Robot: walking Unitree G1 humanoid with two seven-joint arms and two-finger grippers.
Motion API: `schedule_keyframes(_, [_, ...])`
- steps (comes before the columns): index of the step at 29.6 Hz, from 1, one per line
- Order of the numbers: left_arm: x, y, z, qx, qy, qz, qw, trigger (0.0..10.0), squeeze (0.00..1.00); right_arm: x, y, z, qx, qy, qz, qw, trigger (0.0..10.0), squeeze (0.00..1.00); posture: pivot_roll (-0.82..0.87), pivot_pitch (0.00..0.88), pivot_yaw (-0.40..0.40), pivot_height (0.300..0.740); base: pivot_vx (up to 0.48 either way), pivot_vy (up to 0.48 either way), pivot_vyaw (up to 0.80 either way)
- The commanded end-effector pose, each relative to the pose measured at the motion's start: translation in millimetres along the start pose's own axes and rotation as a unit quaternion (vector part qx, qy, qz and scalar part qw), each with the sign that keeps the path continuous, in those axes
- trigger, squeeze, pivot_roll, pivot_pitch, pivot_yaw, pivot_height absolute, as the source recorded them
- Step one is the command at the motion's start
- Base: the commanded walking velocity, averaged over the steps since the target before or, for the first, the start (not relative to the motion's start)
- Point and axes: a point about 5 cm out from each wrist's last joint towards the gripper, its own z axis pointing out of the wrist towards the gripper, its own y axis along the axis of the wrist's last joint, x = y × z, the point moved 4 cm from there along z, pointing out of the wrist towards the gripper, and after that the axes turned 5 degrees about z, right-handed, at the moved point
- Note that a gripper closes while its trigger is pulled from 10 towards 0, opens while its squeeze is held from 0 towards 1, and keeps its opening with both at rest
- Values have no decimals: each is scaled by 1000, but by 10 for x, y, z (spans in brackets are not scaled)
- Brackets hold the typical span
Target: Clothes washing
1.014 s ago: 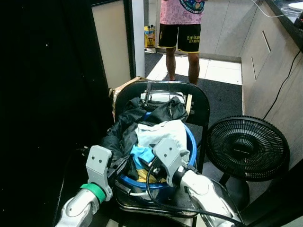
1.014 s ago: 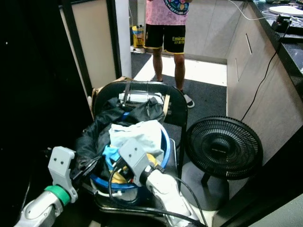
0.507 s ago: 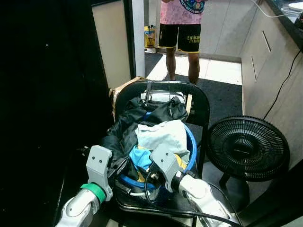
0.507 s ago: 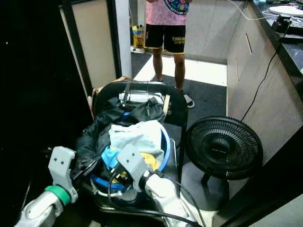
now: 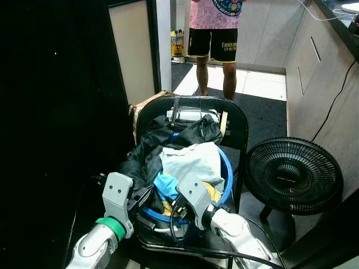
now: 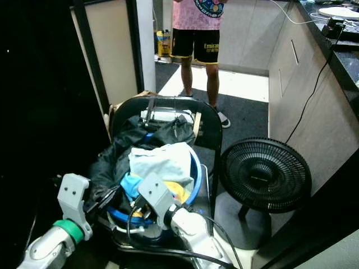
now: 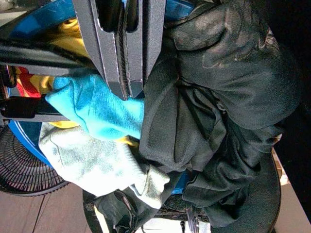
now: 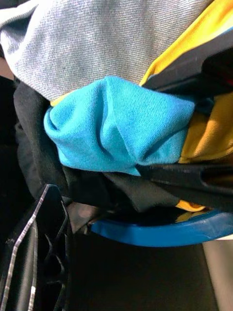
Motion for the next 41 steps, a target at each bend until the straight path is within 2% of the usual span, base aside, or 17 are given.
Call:
schedule_keyframes(1, [-4,-49,-28,11,-2,3,1000,10000,0,-20,-6,0,-1,-4,21,1000,0,0,18,114,95,740,0,0,0])
schedule_keyframes(11, [-13,-46,-13,10,-5,4,1000,10000,0,-53,60,6,-16,-11,36,999,0,0,17,99,95,740,0,0,0])
schedule_keyframes(17, [1,-47,-20,10,-3,5,1000,10000,0,-114,220,9,-47,-21,66,996,0,0,19,89,92,740,0,0,0])
schedule_keyframes(20, [15,-49,-21,9,-1,7,1000,10000,0,-237,604,-17,-114,-32,101,988,0,0,15,82,91,740,0,0,0])
schedule_keyframes(23, [17,-47,-19,9,0,7,1000,10000,0,-284,745,-34,-139,-37,113,983,0,0,15,82,91,740,0,0,0])
schedule_keyframes(25, [23,-38,2,6,1,6,1000,10000,0,-396,1129,-88,-200,-41,127,971,0,0,6,75,92,740,0,0,0])
schedule_keyframes(26, [23,-38,2,6,1,6,1000,10000,0,-396,1129,-88,-200,-41,127,971,0,0,6,75,92,740,0,0,0])
schedule_keyframes(28, [20,-29,33,3,0,6,1000,10000,0,-476,1527,-171,-259,-35,128,957,0,0,0,70,94,740,0,0,0])
schedule_keyframes(29, [20,-29,33,3,0,6,1000,10000,0,-476,1527,-171,-259,-35,128,957,0,0,0,70,94,740,0,0,0])
schedule_keyframes(31, [18,-21,53,0,0,6,1000,10000,0,-510,1802,-251,-300,-27,130,945,0,0,-4,65,93,740,0,0,0])
schedule_keyframes(32, [18,-21,53,0,0,6,1000,10000,0,-510,1802,-251,-300,-27,130,945,0,0,-4,65,93,740,0,0,0])
schedule_keyframes(33, [21,-16,66,-1,0,6,1000,10000,0,-526,1942,-300,-322,-23,135,937,0,0,-6,60,94,740,0,0,0])
schedule_keyframes(34, [21,-16,66,-1,0,6,1000,10000,0,-526,1942,-300,-322,-23,135,937,0,0,-6,60,94,740,0,0,0])
schedule_keyframes(35, [25,-11,78,-2,0,5,1000,10000,0,-534,2064,-348,-339,-16,137,931,0,0,-9,57,96,740,0,0,0])
schedule_keyframes(37, [25,-11,78,-2,0,5,1000,10000,0,-534,2064,-348,-339,-16,137,931,0,0,-9,57,96,740,0,0,0])
schedule_keyframes(38, [27,-8,87,-3,-1,6,1000,10000,0,-536,2181,-401,-356,-9,140,924,0,0,-12,54,98,740,0,0,0])
schedule_keyframes(41, [27,-6,93,-4,-2,6,1000,10000,0,-536,2267,-443,-369,-5,142,919,0,0,-13,52,98,740,0,0,0])
